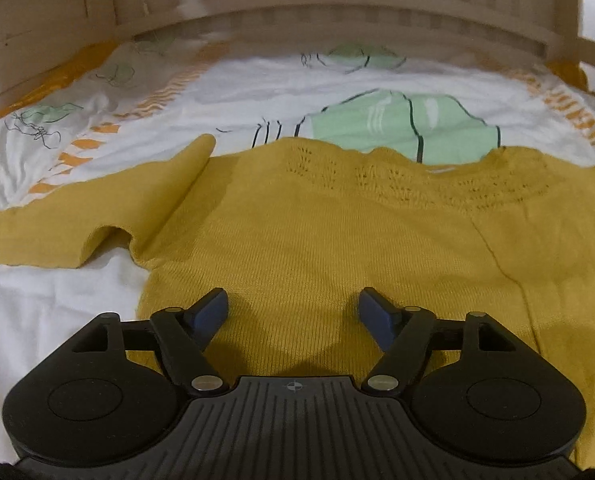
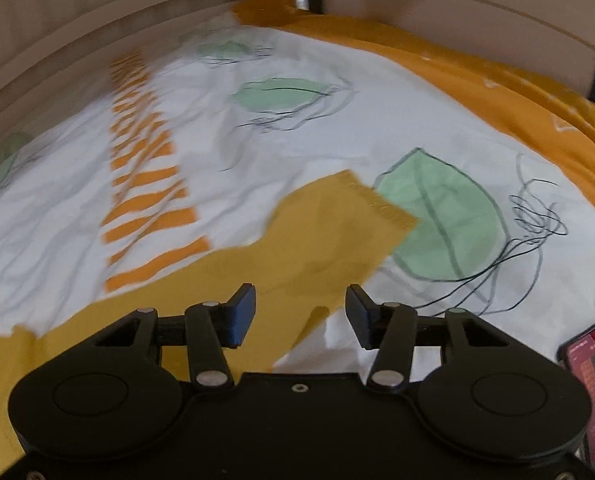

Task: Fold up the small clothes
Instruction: 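Reach the right gripper to a sweater sleeve cuff and close on it, then fold the held sleeve across the sweater body with the right gripper, then open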

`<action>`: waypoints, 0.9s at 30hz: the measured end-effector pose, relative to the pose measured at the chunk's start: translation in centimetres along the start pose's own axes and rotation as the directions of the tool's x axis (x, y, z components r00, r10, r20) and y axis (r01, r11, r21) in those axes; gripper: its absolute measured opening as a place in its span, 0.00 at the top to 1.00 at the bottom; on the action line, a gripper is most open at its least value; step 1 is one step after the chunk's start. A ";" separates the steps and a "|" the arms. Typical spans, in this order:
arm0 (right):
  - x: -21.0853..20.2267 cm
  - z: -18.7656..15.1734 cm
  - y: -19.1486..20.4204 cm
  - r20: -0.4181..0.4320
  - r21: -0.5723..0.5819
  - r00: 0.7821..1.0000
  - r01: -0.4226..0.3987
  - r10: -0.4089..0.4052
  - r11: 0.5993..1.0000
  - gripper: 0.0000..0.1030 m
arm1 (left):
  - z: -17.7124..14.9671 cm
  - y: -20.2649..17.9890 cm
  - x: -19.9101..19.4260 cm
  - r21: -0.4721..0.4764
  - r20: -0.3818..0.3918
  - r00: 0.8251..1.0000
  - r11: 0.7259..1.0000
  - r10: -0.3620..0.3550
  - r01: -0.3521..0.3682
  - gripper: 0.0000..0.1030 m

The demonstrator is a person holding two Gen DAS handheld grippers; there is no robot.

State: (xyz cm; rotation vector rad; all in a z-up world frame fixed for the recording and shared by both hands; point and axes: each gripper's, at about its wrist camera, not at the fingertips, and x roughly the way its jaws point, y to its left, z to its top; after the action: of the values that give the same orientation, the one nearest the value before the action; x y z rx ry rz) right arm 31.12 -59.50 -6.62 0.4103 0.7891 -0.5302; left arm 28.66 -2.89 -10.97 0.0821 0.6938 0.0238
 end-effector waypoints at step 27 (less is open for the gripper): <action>-1.7 1.5 2.8 0.110 0.110 0.972 -0.221 0.210 0.969 0.86 | 0.5 0.4 0.4 -0.025 -0.036 0.998 0.999 -0.045 0.044 0.27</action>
State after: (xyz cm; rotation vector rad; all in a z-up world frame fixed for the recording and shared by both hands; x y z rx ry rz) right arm 32.56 -57.55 -3.95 0.5719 0.6111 -0.3921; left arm 29.31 -2.52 -10.85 0.0428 0.7319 -0.0091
